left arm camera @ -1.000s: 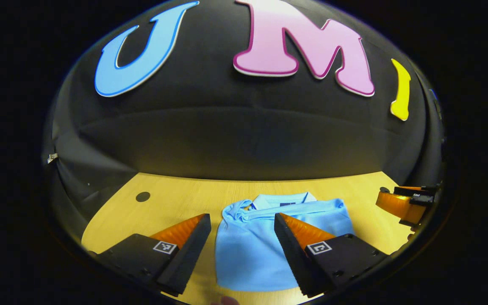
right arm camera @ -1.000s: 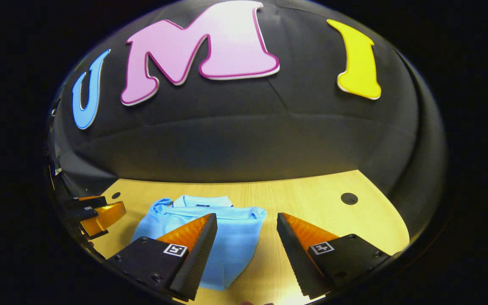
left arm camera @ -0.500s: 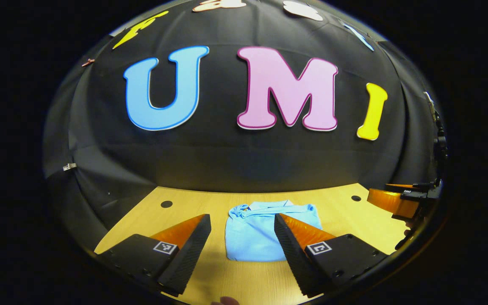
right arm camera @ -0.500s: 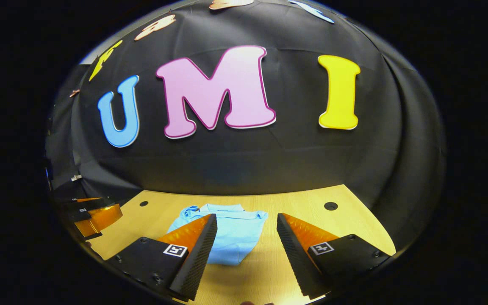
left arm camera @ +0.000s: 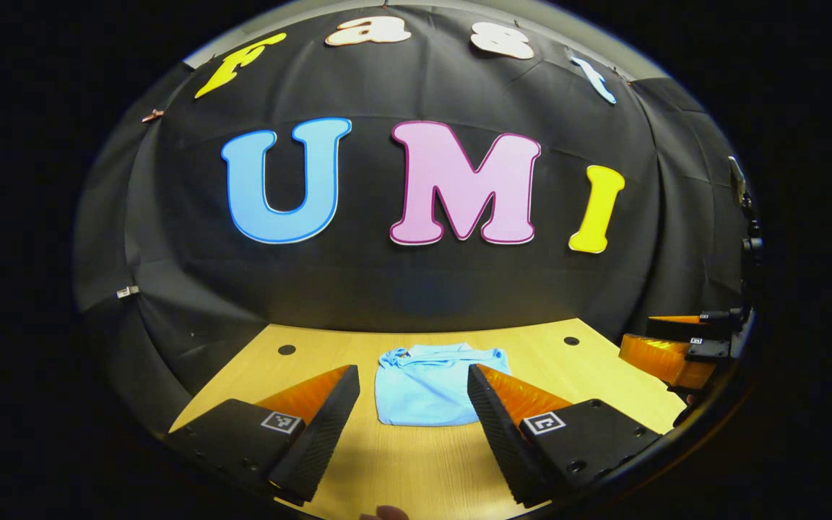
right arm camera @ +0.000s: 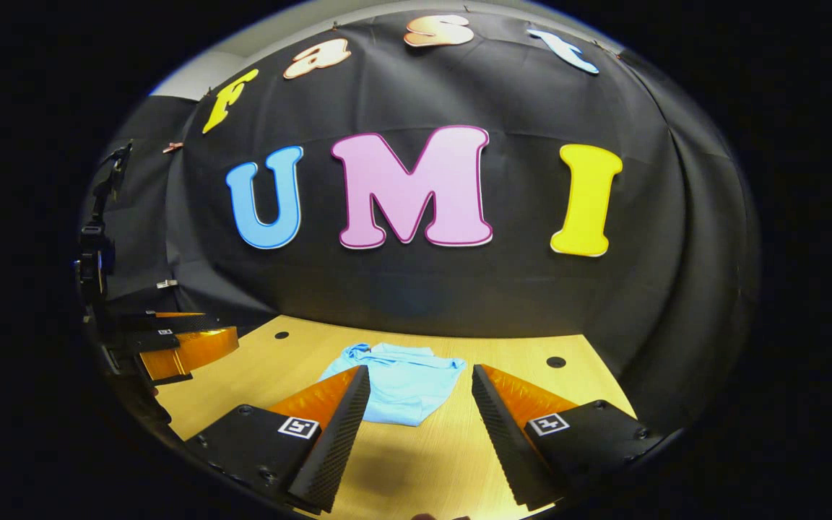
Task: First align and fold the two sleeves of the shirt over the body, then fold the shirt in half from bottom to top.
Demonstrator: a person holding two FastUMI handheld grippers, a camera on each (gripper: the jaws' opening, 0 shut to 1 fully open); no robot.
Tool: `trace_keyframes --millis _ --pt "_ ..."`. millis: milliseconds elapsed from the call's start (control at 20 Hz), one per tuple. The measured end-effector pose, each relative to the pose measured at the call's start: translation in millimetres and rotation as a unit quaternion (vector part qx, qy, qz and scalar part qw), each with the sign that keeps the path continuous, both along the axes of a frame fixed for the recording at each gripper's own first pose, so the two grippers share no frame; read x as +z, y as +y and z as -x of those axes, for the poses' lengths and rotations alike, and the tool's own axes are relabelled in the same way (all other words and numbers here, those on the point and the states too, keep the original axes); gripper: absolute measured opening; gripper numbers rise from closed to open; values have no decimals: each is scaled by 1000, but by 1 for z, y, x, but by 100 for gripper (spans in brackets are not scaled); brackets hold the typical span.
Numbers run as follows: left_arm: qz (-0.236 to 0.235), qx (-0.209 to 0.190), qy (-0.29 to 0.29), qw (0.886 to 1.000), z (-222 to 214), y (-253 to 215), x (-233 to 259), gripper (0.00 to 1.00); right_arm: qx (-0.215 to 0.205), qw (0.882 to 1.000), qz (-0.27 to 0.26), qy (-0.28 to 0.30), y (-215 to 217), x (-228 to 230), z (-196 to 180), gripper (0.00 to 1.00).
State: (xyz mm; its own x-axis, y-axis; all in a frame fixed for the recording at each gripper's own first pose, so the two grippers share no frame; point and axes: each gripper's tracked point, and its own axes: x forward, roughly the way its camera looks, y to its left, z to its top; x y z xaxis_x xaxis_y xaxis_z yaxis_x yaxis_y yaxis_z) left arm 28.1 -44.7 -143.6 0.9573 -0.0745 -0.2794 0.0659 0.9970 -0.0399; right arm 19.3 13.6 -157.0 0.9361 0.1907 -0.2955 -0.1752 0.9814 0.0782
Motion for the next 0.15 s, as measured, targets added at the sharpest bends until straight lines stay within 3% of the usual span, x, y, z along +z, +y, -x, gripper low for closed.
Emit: trace_keyframes --millis 150 --pt "-10 -9 -8 1000 22 -4 11 95 -5 1000 -15 -11 3 17 11 89"
